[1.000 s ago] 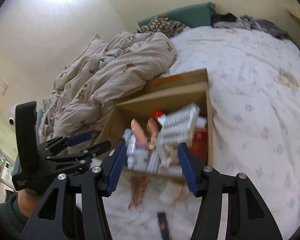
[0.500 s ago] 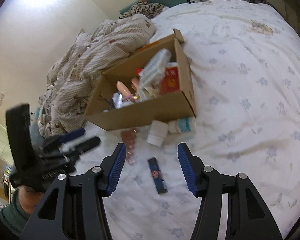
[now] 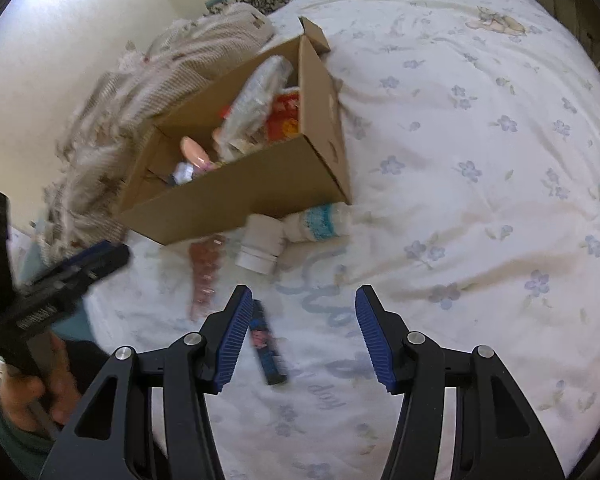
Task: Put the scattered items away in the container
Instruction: 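Grasp the second black lighter with the right gripper and lift it, then grasp the pink gua sha comb with the left gripper while the right holds the lighter, then carry the comb and lighter into the cardboard box and open both grippers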
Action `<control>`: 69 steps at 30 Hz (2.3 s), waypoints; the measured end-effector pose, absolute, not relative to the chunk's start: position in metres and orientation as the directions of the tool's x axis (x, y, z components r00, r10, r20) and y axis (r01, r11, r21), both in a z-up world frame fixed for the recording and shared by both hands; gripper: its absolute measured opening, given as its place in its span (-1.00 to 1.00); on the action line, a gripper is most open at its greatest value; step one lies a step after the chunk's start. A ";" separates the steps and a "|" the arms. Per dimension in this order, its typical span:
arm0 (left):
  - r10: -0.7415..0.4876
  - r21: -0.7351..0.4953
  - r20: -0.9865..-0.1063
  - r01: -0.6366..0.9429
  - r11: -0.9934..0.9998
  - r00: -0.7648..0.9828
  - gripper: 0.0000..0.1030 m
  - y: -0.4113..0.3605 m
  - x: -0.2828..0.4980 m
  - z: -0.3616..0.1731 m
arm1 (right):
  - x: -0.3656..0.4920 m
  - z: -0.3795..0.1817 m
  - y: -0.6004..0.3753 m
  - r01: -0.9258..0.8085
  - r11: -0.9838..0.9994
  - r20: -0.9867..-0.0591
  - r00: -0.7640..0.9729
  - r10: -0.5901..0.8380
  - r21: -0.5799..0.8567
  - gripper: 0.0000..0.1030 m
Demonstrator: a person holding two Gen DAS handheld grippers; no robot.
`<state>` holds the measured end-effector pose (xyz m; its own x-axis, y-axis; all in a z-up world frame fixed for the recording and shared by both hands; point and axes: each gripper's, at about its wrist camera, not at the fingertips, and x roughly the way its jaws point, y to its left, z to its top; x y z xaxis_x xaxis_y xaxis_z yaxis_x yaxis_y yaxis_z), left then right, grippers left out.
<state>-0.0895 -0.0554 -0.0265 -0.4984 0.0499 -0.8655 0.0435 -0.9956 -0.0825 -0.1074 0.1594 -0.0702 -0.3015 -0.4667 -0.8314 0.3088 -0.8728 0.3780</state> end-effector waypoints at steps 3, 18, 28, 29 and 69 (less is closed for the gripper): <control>0.037 -0.081 -0.875 0.072 -0.994 -0.483 0.39 -0.060 -0.091 -0.031 | -0.107 -0.076 0.152 0.339 -0.892 -0.864 -0.299 -0.404 0.299 0.15; 0.094 -0.162 -0.920 0.152 -0.975 -0.380 0.39 -0.081 -0.098 -0.056 | -0.079 -0.129 0.065 0.635 -0.758 -0.938 -0.150 -0.312 0.151 -0.40; 0.074 -0.104 -0.966 0.108 -0.989 -0.249 0.39 -0.061 -0.111 -0.094 | -0.099 -0.057 0.105 0.521 -0.810 -0.839 -0.285 -0.463 0.270 -0.60; 0.075 -0.103 -0.971 0.115 -0.988 -0.227 0.39 -0.061 -0.114 -0.100 | -0.101 -0.041 0.113 0.505 -0.812 -0.812 -0.318 -0.489 0.291 -0.60; 0.057 -0.040 -0.879 -0.045 -0.998 -0.473 -0.33 -0.044 -0.103 -0.001 | -0.106 0.022 0.151 0.488 -0.793 -0.653 -0.472 -0.592 0.365 -0.60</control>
<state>-0.1029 -0.0437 -0.0007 -0.4732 0.0566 -0.8791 -0.0451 -0.9982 -0.0400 -0.1057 0.1515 0.0223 -0.4721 -0.5919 -0.6533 0.4883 -0.7926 0.3652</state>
